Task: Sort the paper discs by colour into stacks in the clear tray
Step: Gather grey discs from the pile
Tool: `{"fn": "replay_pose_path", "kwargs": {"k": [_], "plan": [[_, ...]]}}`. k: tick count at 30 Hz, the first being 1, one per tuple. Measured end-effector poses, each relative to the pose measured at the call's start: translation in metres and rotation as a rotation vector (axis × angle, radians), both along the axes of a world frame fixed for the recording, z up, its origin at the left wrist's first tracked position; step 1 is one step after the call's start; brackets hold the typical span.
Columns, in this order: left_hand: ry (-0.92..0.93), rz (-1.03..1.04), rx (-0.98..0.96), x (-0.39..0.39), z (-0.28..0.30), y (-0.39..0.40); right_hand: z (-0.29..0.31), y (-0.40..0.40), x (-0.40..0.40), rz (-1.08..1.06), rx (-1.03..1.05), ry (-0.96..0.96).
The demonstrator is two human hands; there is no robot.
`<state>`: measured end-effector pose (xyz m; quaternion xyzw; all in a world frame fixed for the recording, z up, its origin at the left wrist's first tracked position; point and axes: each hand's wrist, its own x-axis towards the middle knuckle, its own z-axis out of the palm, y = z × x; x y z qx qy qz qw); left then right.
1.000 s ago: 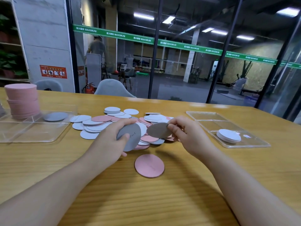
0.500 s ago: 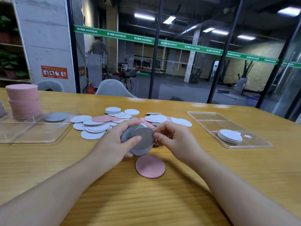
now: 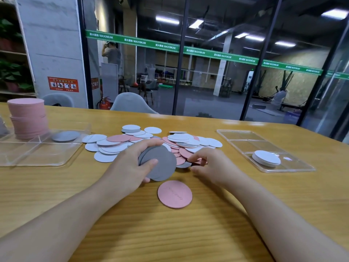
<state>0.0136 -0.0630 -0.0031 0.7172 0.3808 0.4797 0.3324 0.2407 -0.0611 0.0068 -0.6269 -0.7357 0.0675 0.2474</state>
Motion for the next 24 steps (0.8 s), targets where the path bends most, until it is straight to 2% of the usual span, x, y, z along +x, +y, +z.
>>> {"fn": "replay_pose_path", "kwargs": {"k": [6, 11, 15, 24], "plan": [[0.194, 0.06, 0.159, -0.005, 0.003, 0.0, -0.004, 0.005, -0.005, 0.036, 0.007, -0.085], [0.422, 0.027, 0.157, -0.001, -0.003, -0.002, -0.006, 0.004, -0.012, 0.023, 0.068, -0.194], [0.426, 0.032, 0.129, -0.001, -0.003, -0.001, -0.006, 0.002, -0.012, 0.039, 0.105, -0.199], [0.284, 0.105, -0.01, -0.002, -0.002, 0.0, 0.003, -0.002, -0.012, 0.069, 0.153, -0.139]]}}
